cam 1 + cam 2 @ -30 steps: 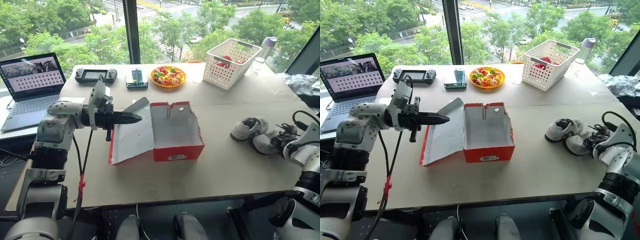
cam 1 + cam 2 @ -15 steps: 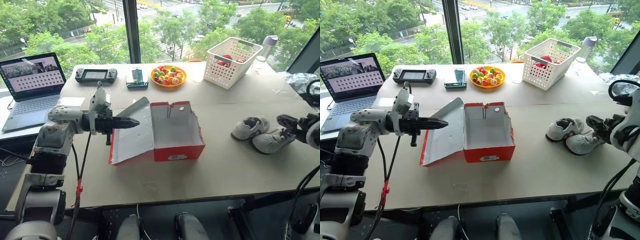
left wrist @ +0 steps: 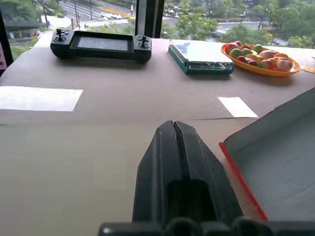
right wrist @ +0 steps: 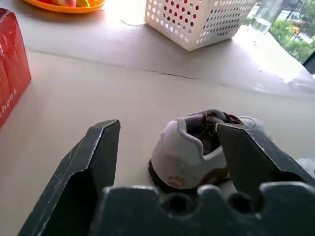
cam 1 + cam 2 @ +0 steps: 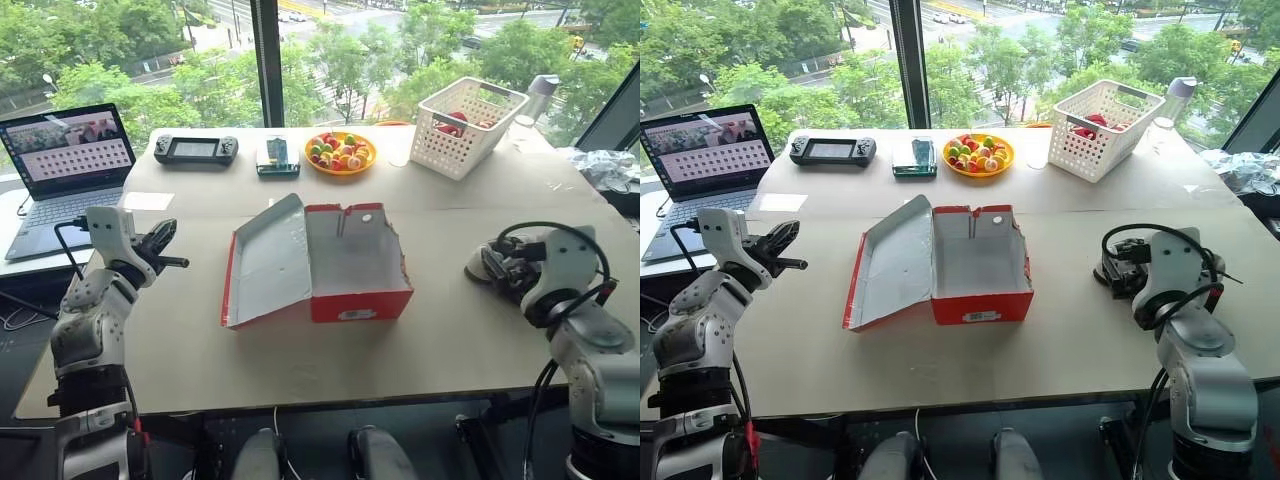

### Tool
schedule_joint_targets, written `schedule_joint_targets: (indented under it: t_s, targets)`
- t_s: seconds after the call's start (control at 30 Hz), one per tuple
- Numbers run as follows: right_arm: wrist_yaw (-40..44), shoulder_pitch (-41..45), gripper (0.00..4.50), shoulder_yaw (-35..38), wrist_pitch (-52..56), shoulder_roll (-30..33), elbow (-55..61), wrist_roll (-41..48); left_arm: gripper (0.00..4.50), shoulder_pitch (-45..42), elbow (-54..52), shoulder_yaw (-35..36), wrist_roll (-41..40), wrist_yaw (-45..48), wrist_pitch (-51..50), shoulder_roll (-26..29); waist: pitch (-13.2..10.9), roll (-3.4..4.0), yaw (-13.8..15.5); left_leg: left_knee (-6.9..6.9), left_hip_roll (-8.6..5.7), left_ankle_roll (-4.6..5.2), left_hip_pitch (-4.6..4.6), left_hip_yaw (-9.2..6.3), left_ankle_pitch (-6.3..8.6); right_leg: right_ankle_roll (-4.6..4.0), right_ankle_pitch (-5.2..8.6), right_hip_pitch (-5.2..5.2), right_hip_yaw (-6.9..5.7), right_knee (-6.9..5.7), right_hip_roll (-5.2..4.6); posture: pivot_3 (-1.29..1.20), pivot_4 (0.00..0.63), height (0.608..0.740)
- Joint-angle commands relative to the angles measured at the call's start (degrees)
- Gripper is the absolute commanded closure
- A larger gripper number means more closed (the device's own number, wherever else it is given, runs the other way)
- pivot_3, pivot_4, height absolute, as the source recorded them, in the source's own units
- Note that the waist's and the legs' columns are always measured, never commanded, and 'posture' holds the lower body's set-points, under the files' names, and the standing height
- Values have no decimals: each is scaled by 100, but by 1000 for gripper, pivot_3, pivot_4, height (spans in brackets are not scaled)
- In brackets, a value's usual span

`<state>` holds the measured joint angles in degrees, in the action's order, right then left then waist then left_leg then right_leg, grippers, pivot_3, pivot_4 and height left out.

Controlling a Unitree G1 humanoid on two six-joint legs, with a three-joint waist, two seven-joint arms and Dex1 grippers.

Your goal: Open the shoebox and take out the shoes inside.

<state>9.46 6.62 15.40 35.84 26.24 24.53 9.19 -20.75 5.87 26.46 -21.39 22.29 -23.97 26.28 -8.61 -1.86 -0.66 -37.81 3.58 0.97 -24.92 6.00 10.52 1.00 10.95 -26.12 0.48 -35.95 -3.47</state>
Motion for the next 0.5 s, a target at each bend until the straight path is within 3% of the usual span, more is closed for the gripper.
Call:
schedule_joint_targets:
  t_s: [0.03,0.23,0.5]
  targets:
    - [162,-319,777,-41,-1261,-112,-227,-186,4500,452,-218,276,224,-716,474,-279,0,0,-4,0,1,0,0,1,0,1,0,0,0,0,0,0,150,738]
    - [590,-620,777,-69,-1727,-195,-221,44,4500,775,-225,455,174,-1181,866,-600,2,-17,-10,2,10,-1,14,23,0,-14,0,1,12,-1,2,0,150,738]
    - [611,-779,777,-323,-1870,-239,-285,-169,4500,756,-202,237,-1,-1005,938,-656,12,-34,-10,5,13,-41,28,34,25,-20,3,8,15,2,1,0,150,738]
